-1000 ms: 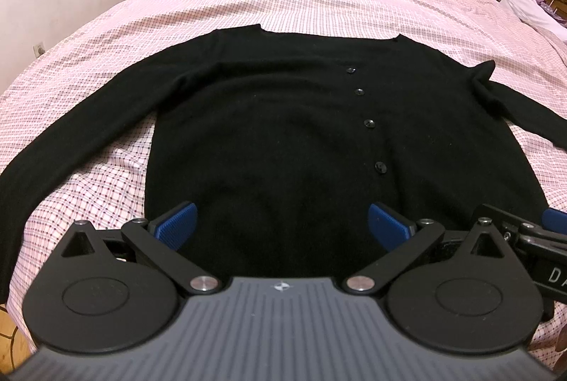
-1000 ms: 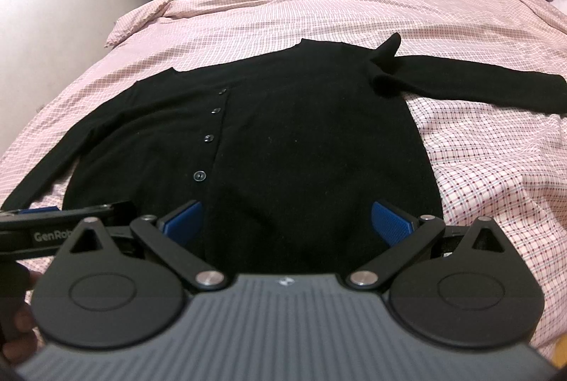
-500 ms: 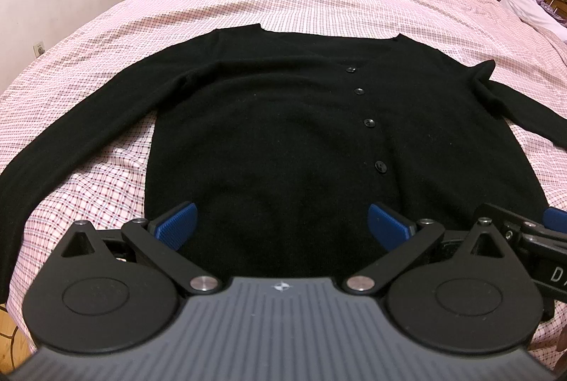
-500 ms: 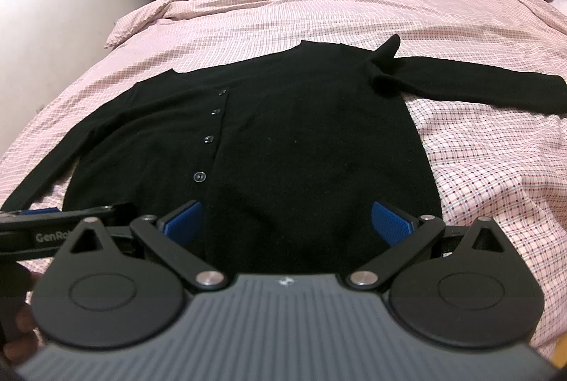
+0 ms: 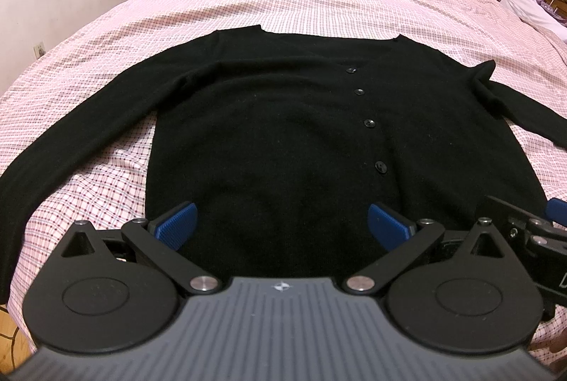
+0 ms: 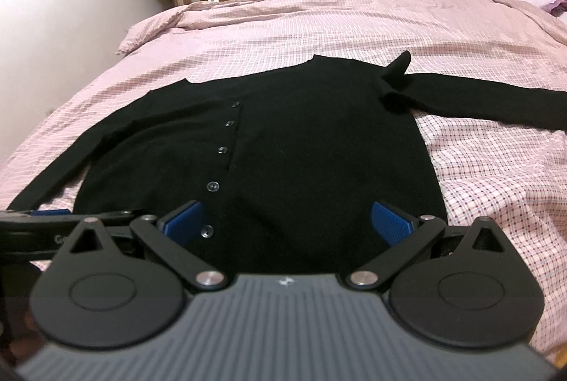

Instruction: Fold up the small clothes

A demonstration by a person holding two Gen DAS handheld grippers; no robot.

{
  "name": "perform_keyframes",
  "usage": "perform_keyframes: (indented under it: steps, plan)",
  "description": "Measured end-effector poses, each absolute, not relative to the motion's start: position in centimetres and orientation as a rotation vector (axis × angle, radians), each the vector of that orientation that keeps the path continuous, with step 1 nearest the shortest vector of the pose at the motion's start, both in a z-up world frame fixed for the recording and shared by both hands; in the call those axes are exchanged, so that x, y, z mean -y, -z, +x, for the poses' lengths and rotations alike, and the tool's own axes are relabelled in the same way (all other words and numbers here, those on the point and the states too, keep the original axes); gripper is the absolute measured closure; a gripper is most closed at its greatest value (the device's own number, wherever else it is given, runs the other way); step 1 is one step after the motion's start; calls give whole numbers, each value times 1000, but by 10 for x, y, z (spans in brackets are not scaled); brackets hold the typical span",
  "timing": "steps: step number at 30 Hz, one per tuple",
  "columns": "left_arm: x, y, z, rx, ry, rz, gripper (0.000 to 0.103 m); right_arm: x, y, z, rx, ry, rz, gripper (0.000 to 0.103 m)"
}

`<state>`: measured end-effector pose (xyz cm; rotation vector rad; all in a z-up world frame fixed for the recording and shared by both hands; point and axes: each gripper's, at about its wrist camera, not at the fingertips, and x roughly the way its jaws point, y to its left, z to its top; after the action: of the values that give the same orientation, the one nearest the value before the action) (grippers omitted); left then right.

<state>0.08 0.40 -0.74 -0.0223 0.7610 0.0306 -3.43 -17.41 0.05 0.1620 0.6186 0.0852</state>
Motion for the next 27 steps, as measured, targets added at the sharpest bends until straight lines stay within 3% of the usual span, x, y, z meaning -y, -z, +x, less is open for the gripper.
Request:
perform_keyframes:
  steps: [27]
  plan:
    - [2,1,36,-772,-3,26,0,219,-6,-3,-600,-82,246,0]
